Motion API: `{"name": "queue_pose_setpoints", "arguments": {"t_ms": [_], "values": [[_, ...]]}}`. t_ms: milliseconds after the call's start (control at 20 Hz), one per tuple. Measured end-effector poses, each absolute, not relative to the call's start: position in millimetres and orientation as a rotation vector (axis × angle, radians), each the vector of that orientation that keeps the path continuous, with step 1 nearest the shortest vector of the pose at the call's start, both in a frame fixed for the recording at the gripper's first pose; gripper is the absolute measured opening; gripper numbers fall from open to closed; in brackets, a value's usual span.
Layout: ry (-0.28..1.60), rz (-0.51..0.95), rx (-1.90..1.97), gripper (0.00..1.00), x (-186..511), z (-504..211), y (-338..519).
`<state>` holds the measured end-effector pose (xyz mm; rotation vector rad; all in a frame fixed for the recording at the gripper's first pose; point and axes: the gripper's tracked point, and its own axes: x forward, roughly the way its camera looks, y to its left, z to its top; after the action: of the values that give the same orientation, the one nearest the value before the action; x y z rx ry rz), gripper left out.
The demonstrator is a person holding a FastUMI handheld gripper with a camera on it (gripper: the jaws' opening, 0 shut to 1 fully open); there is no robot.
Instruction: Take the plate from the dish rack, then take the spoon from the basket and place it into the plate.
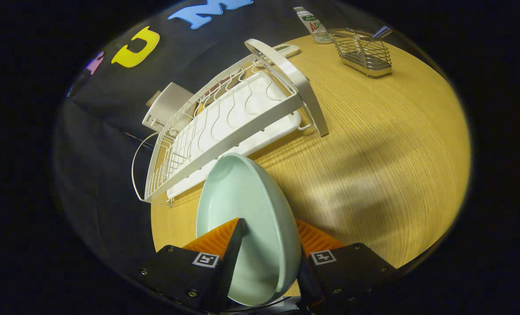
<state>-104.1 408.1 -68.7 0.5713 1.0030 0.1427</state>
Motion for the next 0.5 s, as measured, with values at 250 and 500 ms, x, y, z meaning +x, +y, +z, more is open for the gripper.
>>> {"name": "queue_pose_setpoints", "arguments": {"t_ms": [250, 500], "values": [[0.995, 0.088, 0.446, 0.72, -107.0, -73.8, 390.7], [0.931, 0.048, 0.303, 0.77, -103.9, -60.8, 367.9]]}}
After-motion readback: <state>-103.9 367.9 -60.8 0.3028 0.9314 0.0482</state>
